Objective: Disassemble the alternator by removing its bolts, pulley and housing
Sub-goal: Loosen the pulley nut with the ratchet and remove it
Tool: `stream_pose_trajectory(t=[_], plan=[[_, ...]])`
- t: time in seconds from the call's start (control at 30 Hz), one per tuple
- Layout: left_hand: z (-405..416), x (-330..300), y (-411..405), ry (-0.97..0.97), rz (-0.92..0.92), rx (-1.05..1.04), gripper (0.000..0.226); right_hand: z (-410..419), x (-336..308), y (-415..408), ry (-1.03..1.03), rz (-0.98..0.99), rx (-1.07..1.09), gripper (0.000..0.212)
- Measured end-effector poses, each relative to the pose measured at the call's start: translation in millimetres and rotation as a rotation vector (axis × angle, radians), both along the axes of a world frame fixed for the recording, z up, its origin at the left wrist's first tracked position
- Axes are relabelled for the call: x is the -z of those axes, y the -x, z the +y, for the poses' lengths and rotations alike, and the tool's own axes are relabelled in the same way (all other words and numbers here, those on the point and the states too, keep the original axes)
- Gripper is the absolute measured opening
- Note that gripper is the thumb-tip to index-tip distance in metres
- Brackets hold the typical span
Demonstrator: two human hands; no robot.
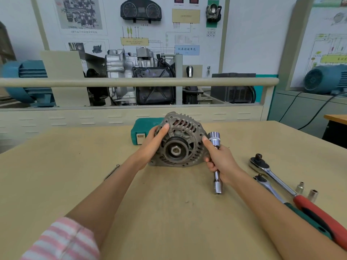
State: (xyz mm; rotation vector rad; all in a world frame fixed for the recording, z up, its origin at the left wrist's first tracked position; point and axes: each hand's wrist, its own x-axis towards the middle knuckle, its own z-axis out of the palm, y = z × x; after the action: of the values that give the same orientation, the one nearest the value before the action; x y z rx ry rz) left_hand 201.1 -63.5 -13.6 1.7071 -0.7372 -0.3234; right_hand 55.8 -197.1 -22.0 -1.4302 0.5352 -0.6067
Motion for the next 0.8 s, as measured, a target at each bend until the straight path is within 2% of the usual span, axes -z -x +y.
stream_pose_trajectory(t=[0.23,0.37,0.53,0.63,0.7,0.73,0.8], plan=[[23.9,2.4,19.5,0.002,-0.031,0.002,0.102,7.8,1.2,6.1,0.013,-0.004,-0.018,0.037],[45.5,2.1,34.5,0.008,-0.027,0.033,0.079,19.0,1.5,8.2,0.012,-0.026,-0.046,0.036],[67.2,9.8,45.3,0.004,-0.064,-0.037,0.083,24.5,-0.5,9.5,0.013,0.0,-0.14,0.033],[78.6,7.0,59.9,0.003,-0.101,-0.065,0.064,28.0,-5.4,10.9,-0.038,0.029,-0.21,0.028],[80.9,7.7,67.1,-0.026,-0.144,-0.184,0.054,32.0,-6.8,12.0,-0.068,0.012,-0.167,0.029],[82.2,9.9,70.3,-0.04,-0.171,-0.289,0.057,34.8,-7.2,13.7,-0.083,-0.001,-0.129,0.031],[87.4,11.6,83.0,0.017,-0.227,-0.446,0.05,41.3,-9.0,18.9,-0.134,-0.043,-0.092,0.032]])
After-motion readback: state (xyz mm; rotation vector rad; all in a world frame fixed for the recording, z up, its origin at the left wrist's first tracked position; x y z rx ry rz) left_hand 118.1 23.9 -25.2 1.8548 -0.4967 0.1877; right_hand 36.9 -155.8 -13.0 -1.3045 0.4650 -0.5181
